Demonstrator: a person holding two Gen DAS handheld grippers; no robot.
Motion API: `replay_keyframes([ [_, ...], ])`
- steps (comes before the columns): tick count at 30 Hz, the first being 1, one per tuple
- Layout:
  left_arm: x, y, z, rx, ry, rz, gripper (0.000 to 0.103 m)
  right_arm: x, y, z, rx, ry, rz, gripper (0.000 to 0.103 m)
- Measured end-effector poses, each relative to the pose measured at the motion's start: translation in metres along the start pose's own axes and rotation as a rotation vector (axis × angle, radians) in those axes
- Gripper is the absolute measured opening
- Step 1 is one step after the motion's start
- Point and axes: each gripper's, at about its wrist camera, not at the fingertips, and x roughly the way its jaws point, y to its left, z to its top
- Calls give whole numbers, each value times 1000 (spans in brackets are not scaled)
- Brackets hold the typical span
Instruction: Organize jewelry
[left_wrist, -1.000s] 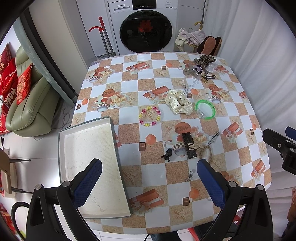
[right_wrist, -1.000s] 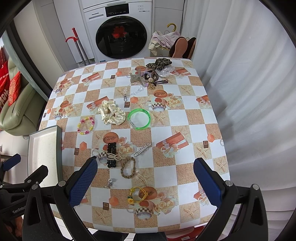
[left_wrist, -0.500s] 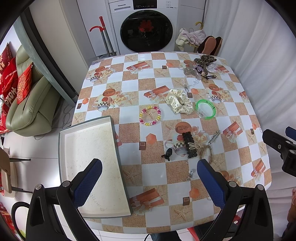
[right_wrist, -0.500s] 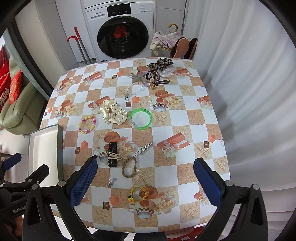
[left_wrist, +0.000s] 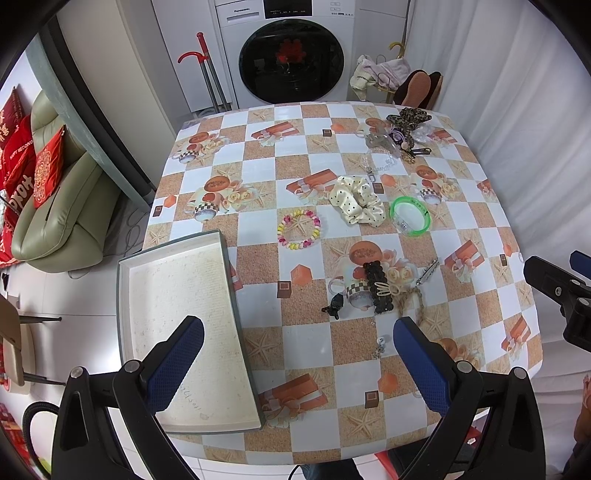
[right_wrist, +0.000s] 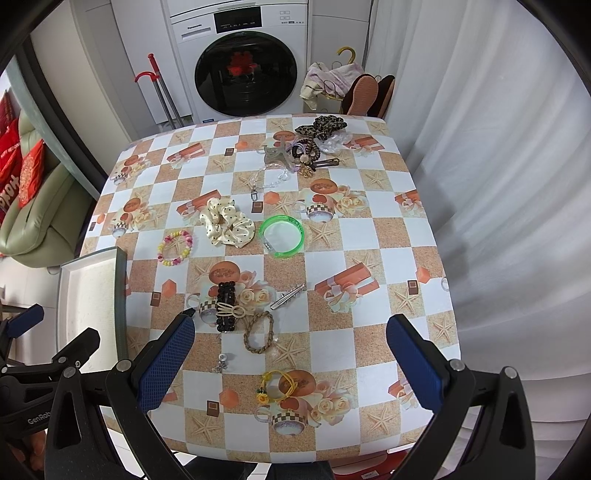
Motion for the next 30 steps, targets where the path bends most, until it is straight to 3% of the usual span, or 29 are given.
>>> replay_keyframes([
  [30,-1,1,-2,-1,15,-5,103,9,2,-2,3,10,0,103],
])
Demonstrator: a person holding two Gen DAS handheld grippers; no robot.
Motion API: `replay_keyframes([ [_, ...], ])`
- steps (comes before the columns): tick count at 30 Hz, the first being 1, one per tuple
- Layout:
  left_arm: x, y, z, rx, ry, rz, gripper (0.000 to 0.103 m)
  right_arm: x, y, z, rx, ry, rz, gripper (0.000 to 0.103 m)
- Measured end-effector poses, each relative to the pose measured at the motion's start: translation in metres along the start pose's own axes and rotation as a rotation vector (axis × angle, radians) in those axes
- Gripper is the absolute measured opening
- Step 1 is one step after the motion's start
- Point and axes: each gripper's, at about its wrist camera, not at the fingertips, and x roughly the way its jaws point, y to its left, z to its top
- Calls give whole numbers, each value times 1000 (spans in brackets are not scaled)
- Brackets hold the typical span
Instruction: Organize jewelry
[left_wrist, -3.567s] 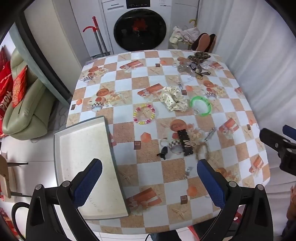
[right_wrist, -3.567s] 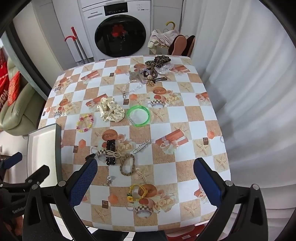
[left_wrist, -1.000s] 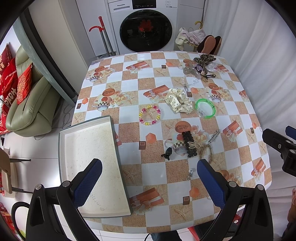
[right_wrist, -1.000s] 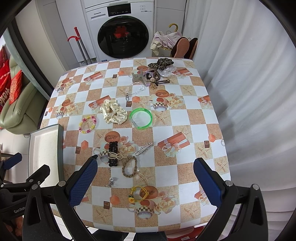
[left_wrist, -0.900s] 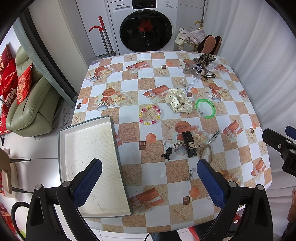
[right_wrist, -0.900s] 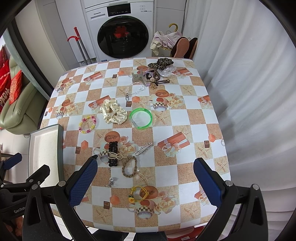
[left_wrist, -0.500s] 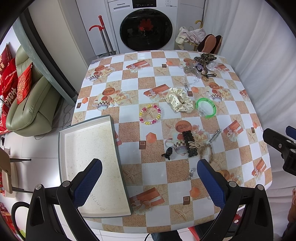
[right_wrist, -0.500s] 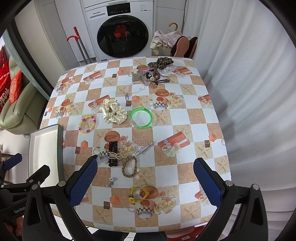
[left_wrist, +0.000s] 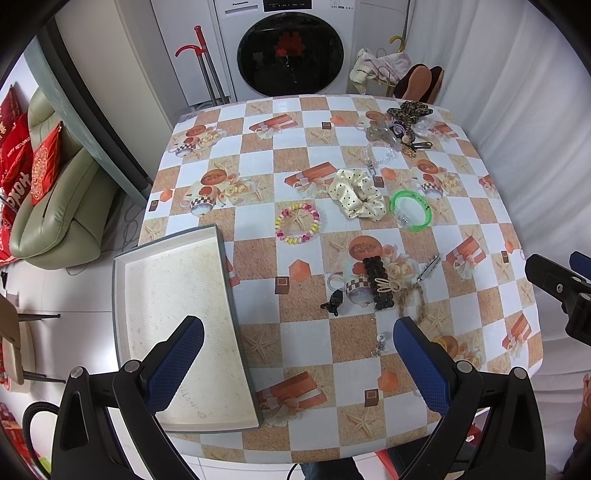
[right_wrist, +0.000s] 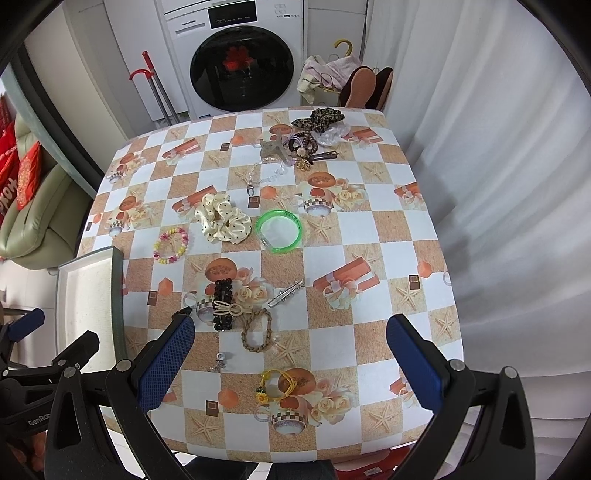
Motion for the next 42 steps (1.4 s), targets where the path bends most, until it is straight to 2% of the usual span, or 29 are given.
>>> replay_keyframes([
  [19,35,2,-5,0,63,-3,103,29,-25,-2,68,88,15,103],
  [28,79,-8,-5,39,123,-32,103,68,-36,-5,124,175,38,103],
  [38,130,-19,-5,56,167,-31,103,127,-38,-9,186,272,85,103],
  [42,149,-24,-5,79,174,-41,103,154,-37,-9,228,309,109,97],
])
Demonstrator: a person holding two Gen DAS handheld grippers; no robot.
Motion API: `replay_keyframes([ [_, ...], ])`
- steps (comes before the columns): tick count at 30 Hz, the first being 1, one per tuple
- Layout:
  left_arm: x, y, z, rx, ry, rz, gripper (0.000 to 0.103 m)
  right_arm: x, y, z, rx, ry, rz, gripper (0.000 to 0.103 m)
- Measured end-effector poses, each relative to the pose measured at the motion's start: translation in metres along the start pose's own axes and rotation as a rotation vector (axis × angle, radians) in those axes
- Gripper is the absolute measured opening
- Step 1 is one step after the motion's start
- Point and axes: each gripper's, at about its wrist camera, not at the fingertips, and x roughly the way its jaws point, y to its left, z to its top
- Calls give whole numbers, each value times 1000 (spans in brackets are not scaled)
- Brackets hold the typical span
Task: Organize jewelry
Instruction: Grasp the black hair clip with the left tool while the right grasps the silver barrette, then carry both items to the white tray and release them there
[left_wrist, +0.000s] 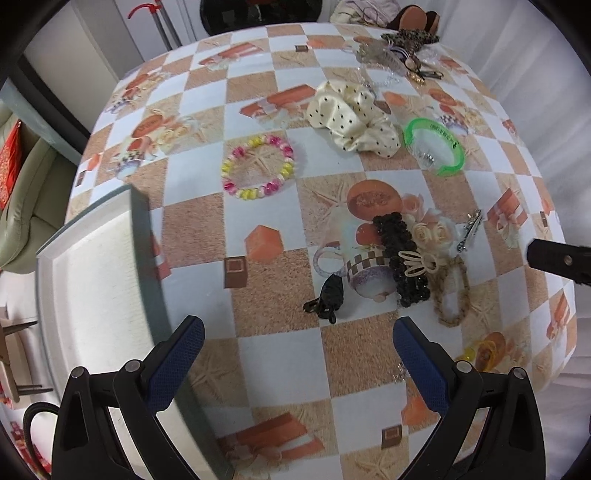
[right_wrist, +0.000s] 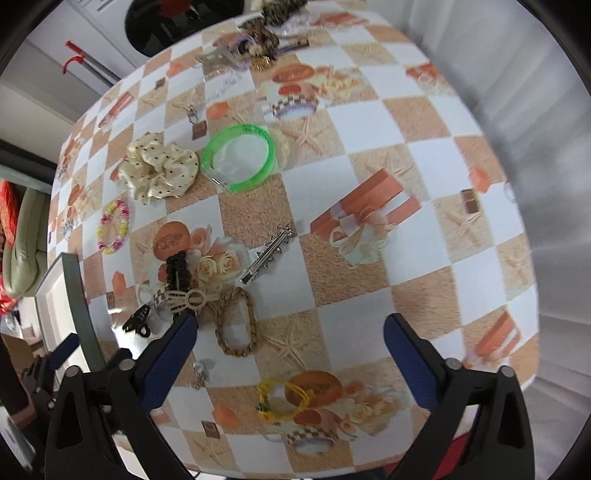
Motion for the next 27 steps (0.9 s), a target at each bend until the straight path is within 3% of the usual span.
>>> replay_keyframes([
  [2,8,-1,2,10,1,3,100,13,2,4,10,14,12,94],
  [3,13,-2,2,15,5,5,93,19,3,7,13,18,15,92],
  [10,37,-6,9,28,6,10,93,54,8,22,53,49,32,80],
  [13,43,-9,10,42,11,12,81,66,12,27,64,58,31,79],
  [17,50,-12,10,44,18,7,77,71,26,33,23,35,-7,77],
  [19,50,-14,10,47,15,-8,71,73,34,34,-2,35,-52,73],
  [22,47,-20,9,67,3,-19,51,74,43,32,-40,26,-123,59],
  [24,45,-26,10,85,0,-25,30,74,45,30,-59,16,-150,41],
  [25,46,-29,10,86,0,-29,25,73,44,30,-61,11,-142,34],
  [26,45,-30,11,83,1,-33,22,72,43,31,-61,9,-132,19],
  [27,45,-30,12,76,2,-39,22,71,39,30,-59,9,-119,16],
])
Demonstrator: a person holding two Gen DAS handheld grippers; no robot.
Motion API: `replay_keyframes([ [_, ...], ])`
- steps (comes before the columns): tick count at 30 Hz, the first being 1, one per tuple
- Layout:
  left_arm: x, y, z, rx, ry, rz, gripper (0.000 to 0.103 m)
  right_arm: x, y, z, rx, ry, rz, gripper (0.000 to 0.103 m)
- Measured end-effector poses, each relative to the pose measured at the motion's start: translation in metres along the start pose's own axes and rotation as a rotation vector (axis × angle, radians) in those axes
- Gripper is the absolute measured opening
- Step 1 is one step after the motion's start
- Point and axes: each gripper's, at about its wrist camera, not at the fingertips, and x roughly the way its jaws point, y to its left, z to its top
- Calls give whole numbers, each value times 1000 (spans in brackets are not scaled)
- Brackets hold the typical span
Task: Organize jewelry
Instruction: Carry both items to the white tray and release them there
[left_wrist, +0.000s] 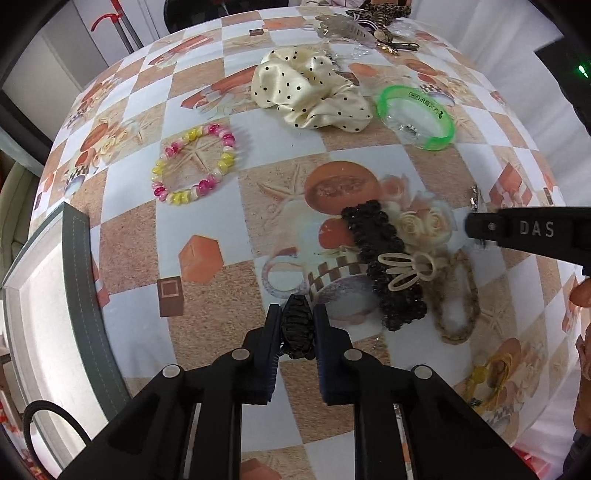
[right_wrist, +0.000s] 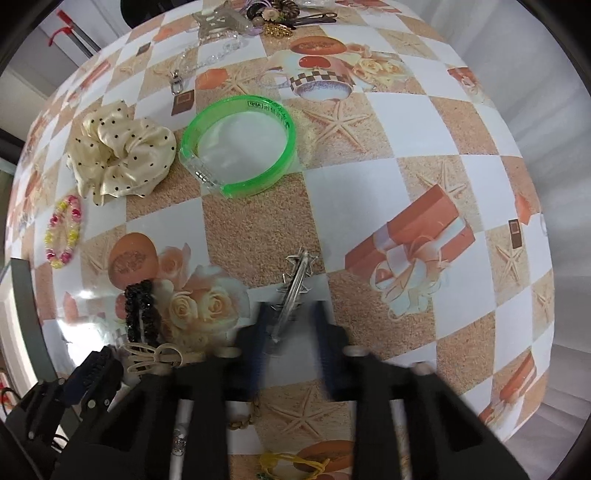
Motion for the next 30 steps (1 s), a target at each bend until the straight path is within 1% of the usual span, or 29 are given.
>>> replay_keyframes([
  [3,-1,3,3,-21,2,-22,22,0,-8,1,15,-7,44,16],
  [7,-15,12,0,-41,-22,-41,22,-10,-27,-3,32,-20,103,16],
  [9,-25,16,-3,-54,-38,-50,22,-25,-40,-3,30,-23,131,16],
  [13,-47,23,-11,-92,-76,-63,22,-51,-52,-4,5,-47,179,16],
  [15,-62,32,-16,-115,-96,-65,22,-67,-45,-11,-10,-59,201,16],
  [17,-76,45,-24,-143,-116,-66,22,-81,-30,-20,-29,-69,224,16],
  [19,-86,55,-30,-169,-133,-61,22,-93,-17,-22,-54,-76,252,16],
  [25,-116,110,-54,-290,-180,-16,22,-113,57,-36,-172,-65,377,16],
  [30,-128,160,-74,-387,-205,40,22,-129,126,-46,-291,-56,457,16],
])
